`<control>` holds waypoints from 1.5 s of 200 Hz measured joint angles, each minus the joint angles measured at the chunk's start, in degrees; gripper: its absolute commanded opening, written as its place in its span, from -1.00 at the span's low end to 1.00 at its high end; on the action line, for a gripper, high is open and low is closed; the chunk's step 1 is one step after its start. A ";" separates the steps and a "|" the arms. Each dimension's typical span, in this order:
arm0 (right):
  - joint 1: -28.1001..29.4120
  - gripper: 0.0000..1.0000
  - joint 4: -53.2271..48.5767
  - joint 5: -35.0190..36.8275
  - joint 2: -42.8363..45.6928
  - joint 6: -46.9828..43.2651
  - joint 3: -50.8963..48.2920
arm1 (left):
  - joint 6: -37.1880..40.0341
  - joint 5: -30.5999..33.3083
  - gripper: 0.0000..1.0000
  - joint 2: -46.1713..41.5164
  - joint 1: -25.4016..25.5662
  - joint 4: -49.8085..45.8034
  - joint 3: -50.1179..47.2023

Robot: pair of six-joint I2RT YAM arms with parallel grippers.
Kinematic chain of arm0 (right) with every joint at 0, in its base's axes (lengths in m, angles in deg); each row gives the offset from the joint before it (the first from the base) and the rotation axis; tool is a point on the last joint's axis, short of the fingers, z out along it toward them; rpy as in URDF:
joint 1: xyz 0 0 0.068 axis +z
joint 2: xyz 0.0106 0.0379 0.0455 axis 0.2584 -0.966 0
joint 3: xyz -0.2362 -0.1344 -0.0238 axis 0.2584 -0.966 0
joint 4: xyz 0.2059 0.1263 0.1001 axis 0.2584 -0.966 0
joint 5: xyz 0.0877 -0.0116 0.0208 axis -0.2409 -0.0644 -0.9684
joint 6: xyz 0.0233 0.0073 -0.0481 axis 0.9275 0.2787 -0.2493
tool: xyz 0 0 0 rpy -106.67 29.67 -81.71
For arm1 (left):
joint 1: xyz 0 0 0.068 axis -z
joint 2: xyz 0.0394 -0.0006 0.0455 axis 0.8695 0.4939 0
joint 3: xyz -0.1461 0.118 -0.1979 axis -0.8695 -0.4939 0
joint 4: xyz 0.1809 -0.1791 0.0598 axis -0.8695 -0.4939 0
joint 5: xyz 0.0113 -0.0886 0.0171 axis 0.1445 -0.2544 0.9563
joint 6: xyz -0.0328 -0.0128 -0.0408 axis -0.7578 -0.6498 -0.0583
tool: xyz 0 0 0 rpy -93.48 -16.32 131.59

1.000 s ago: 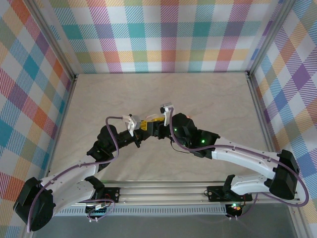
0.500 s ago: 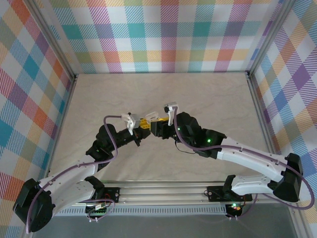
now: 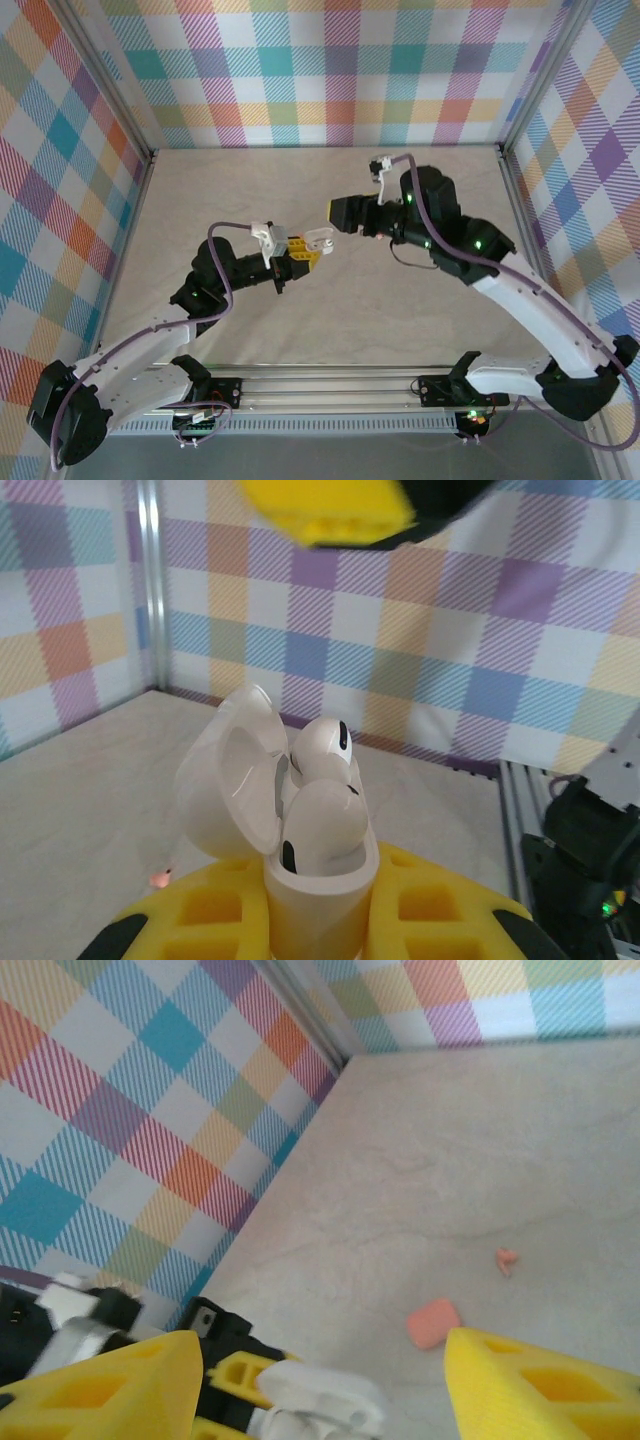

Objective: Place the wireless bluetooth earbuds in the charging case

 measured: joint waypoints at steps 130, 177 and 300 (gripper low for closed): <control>-10.25 0.23 7.89 -41.22 -5.99 7.80 -10.49 | 0.28 -6.29 -1.00 6.67 2.14 -5.42 4.11; -9.73 0.15 7.34 -44.54 -5.81 7.30 -10.51 | -0.02 -4.35 -1.00 8.02 2.25 -6.05 4.50; -15.56 0.31 9.18 -34.56 6.19 6.95 -22.32 | -9.66 8.52 -1.00 7.82 -0.13 -17.27 8.70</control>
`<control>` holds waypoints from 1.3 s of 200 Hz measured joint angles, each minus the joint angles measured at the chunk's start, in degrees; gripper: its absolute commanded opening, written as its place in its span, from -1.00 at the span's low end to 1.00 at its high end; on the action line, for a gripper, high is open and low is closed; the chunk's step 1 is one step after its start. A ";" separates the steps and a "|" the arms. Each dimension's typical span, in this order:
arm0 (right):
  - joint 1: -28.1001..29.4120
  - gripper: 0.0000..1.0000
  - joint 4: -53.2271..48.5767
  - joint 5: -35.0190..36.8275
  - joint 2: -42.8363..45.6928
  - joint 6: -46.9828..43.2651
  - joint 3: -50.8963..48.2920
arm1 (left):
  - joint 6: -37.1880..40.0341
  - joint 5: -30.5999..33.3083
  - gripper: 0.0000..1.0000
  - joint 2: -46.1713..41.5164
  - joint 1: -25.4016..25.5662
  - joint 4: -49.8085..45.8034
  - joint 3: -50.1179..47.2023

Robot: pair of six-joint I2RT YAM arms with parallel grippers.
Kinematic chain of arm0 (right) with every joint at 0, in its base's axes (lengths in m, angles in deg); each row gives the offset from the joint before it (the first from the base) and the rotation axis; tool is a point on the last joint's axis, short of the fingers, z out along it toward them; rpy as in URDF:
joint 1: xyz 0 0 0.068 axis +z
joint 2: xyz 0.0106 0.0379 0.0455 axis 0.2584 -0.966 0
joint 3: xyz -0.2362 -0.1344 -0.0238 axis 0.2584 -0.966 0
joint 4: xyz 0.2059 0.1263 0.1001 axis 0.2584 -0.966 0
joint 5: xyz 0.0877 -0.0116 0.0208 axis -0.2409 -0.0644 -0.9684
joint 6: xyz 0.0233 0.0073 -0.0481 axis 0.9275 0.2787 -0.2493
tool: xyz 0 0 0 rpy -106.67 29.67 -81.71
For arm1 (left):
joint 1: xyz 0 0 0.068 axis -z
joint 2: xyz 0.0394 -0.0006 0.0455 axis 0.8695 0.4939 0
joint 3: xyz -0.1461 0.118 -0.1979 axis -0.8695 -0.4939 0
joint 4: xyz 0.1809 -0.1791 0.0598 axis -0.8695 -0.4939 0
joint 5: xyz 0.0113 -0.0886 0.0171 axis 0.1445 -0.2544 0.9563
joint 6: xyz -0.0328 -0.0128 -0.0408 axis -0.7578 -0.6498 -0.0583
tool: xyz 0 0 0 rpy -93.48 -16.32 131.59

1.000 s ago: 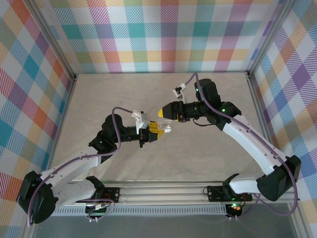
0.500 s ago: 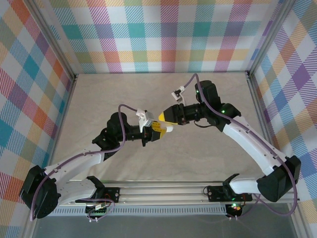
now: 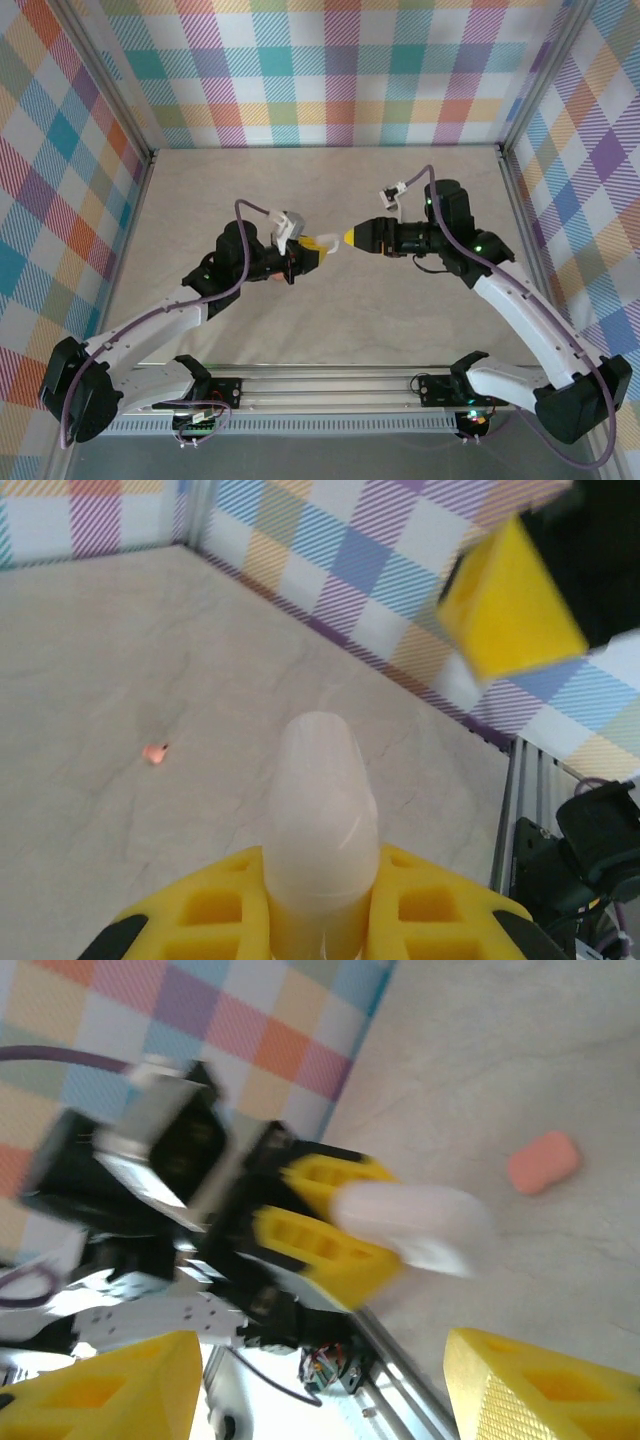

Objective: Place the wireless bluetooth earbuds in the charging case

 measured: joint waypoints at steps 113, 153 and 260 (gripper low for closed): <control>-0.81 0.26 -1.44 11.54 -14.19 -0.70 -1.92 | -12.02 -4.13 -0.87 25.31 -32.37 -15.58 13.18; -0.81 0.24 -3.89 12.44 -21.05 -3.98 2.89 | -14.16 -4.13 -0.83 37.22 -35.43 -15.26 15.02; -0.79 0.12 -6.16 15.39 -28.39 -7.78 7.34 | -11.93 -0.42 -0.14 45.51 -36.06 -15.76 21.00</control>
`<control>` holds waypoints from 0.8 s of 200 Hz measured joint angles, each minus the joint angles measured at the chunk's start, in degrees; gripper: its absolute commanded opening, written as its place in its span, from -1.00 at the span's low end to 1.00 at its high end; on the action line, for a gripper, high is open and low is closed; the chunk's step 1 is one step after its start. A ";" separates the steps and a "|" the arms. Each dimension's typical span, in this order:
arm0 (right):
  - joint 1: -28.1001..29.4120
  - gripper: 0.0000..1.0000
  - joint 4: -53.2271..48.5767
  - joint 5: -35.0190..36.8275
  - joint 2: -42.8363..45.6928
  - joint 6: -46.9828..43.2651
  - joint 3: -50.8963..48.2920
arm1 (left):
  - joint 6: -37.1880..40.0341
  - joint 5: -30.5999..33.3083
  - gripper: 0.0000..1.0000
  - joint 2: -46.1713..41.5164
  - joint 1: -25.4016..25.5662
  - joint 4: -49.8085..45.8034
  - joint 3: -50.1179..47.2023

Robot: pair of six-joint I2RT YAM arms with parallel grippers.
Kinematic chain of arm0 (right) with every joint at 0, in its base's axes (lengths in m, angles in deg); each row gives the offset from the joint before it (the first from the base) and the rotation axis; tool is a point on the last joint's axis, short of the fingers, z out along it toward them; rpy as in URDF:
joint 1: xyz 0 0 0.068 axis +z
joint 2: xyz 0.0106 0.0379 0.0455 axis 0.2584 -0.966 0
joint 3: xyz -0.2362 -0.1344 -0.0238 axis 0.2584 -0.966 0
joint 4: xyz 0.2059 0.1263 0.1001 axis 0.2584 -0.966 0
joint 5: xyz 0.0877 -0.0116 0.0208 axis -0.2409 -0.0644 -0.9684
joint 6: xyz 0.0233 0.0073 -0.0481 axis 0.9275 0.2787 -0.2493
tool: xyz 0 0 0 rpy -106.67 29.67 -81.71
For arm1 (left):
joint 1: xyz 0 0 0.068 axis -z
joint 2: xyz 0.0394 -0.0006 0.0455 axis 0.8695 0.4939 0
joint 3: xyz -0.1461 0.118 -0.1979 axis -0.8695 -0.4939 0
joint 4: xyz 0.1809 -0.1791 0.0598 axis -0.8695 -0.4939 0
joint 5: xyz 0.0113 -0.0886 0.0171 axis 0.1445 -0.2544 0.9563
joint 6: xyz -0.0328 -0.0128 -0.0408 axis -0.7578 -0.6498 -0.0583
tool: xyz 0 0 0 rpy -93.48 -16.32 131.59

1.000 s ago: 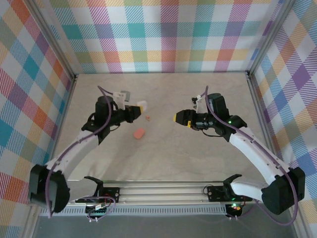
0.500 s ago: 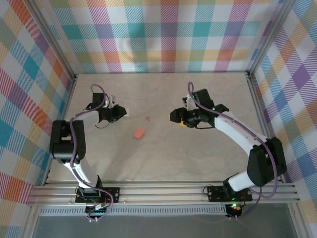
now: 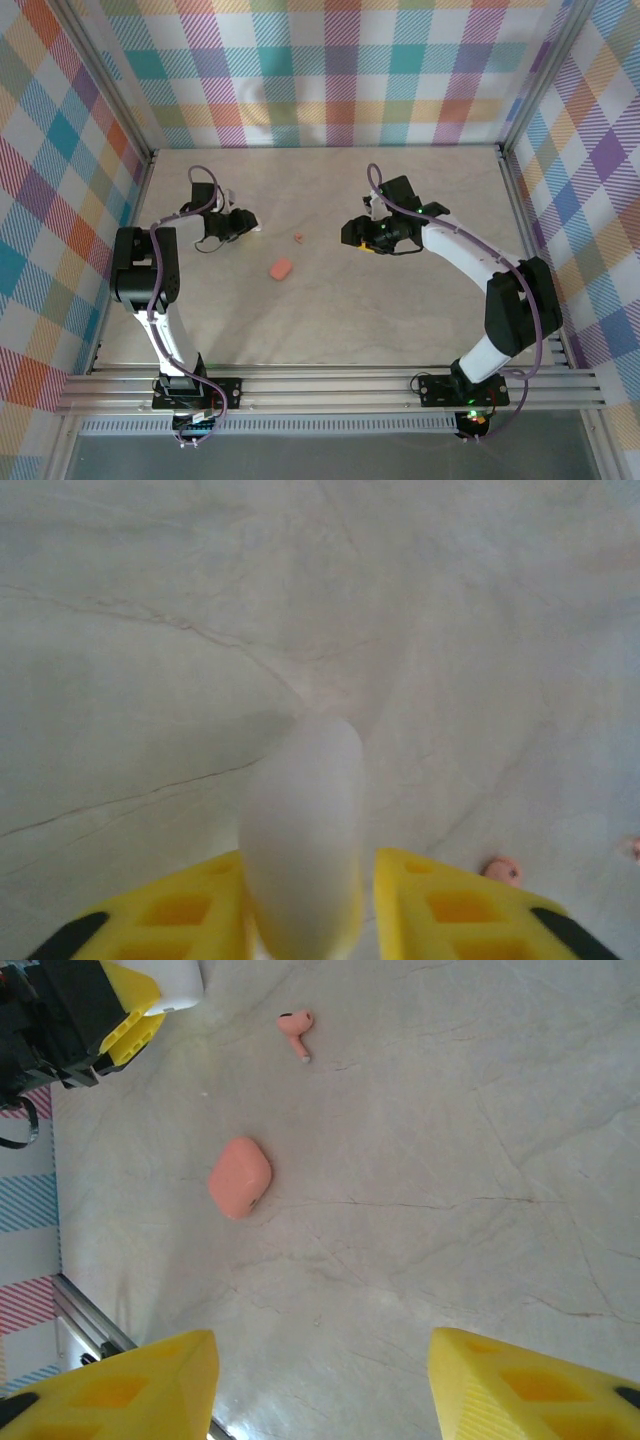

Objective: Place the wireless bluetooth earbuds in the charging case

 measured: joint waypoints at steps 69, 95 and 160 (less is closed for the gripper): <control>5.18 0.20 -3.63 8.41 0.02 -6.56 5.68 | 3.89 6.43 0.12 -10.71 0.00 -6.34 -0.61; 8.94 0.27 -5.38 11.26 0.00 -9.35 7.41 | 4.57 9.31 0.13 -19.89 -0.02 -6.88 -4.37; 17.77 0.38 -12.94 12.90 -12.04 -17.59 20.37 | 3.41 8.09 0.22 -37.18 0.79 -10.45 -21.46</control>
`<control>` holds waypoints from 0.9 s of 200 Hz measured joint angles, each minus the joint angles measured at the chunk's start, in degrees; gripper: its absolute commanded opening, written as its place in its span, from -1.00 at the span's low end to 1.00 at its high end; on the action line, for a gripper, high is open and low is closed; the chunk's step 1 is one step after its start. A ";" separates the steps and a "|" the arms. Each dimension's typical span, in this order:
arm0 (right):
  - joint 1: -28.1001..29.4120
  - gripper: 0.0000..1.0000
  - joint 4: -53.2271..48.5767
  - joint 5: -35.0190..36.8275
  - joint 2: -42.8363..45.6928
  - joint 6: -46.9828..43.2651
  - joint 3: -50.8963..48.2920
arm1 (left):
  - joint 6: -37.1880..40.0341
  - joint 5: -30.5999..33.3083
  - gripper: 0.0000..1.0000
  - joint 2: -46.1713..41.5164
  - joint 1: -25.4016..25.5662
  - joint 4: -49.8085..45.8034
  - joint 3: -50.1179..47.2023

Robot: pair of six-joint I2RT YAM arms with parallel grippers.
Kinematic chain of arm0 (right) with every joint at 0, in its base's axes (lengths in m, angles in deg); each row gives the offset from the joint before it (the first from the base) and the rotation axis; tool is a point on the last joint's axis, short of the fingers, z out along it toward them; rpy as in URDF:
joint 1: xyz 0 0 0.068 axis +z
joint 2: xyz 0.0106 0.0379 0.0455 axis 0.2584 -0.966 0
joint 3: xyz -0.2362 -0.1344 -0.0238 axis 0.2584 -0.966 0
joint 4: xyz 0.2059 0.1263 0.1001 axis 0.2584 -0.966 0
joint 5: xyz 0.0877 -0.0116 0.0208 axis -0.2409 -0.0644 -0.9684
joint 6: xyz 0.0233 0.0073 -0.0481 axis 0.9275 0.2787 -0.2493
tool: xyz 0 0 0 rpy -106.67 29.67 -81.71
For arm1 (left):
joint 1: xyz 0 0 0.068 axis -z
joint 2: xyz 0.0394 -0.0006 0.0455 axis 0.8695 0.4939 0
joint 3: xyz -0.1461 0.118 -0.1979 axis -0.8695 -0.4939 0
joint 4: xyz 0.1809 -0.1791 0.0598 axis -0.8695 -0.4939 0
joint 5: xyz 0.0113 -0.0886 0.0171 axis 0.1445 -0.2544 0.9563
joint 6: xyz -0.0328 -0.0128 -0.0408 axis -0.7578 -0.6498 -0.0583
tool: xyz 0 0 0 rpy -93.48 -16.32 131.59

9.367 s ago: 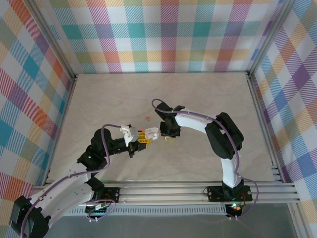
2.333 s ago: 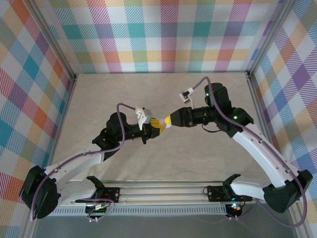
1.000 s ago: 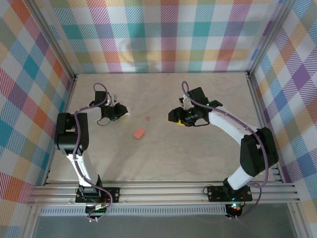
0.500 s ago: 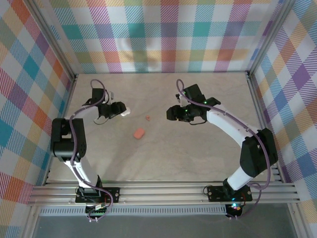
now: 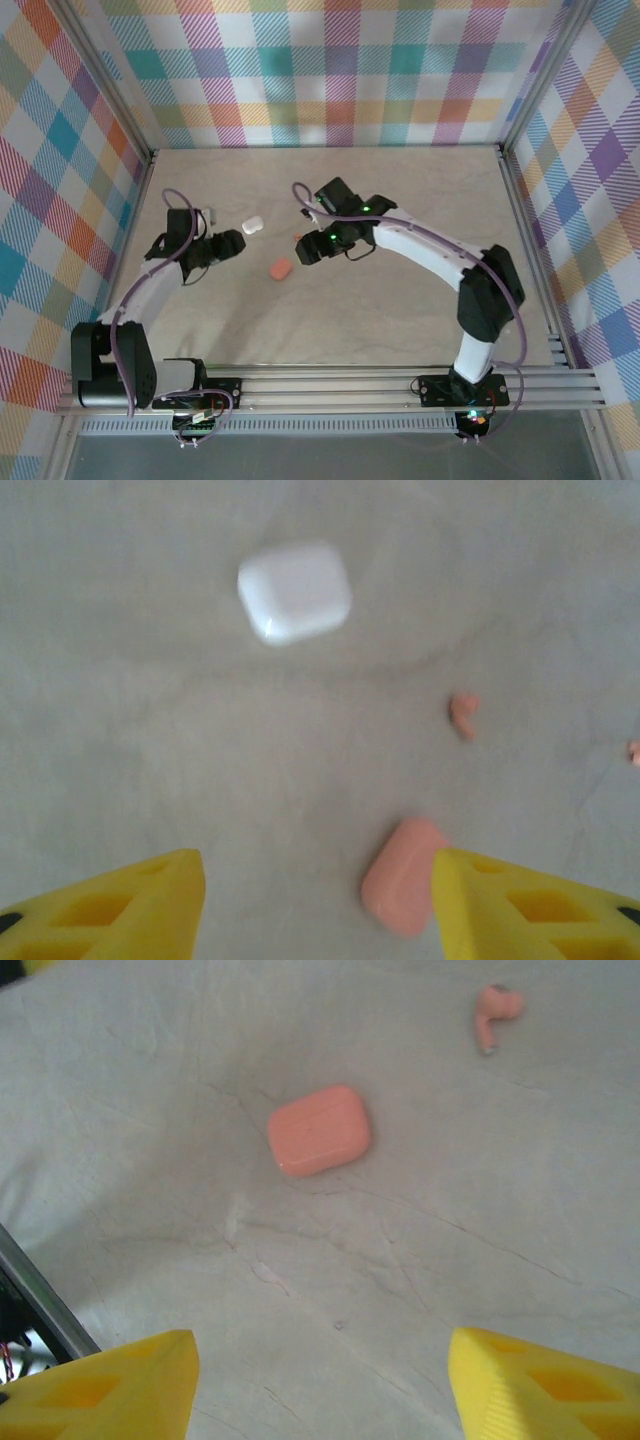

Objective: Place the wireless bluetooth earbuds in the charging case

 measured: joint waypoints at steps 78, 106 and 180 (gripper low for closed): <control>4.33 0.50 -14.71 1.27 -24.96 -6.75 28.79 | -6.47 -0.81 0.39 -20.61 1.25 -0.83 -17.14; 5.09 0.52 -20.17 2.84 -32.15 -8.74 39.69 | -7.37 0.55 0.42 -22.77 1.25 0.37 -18.12; 6.64 0.64 -29.49 6.23 -42.21 -12.04 52.11 | -7.37 -0.48 0.45 -20.44 1.25 3.26 -18.38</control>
